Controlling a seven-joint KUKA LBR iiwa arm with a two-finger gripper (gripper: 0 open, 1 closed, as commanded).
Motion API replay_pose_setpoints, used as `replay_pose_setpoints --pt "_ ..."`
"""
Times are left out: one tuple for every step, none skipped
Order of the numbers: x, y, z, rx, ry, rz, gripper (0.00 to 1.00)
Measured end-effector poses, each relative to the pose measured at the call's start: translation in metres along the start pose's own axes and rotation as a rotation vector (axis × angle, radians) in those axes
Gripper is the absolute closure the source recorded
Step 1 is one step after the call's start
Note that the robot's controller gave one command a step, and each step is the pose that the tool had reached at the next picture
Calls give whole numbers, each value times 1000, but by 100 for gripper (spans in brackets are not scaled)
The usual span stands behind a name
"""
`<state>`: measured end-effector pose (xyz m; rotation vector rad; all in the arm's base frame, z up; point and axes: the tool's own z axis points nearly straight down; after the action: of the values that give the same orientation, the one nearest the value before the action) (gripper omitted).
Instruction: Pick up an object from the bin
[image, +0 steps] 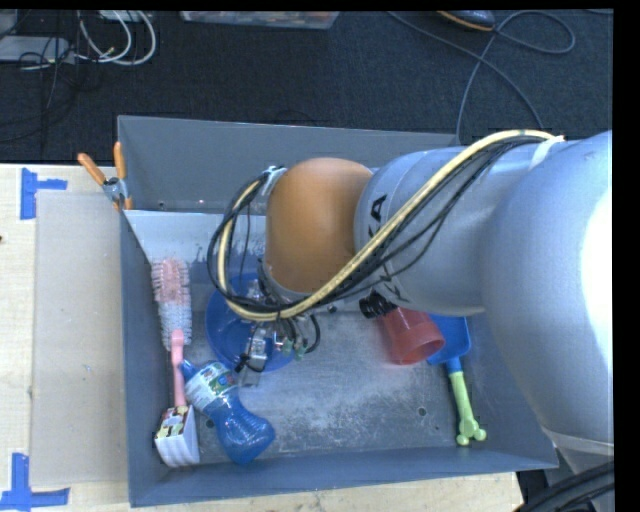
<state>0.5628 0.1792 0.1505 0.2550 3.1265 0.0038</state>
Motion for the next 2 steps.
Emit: replay_pose_setpoints --pt "-4 3 30 6 9 -11 0" --pt "-5 3 27 9 8 127 0"
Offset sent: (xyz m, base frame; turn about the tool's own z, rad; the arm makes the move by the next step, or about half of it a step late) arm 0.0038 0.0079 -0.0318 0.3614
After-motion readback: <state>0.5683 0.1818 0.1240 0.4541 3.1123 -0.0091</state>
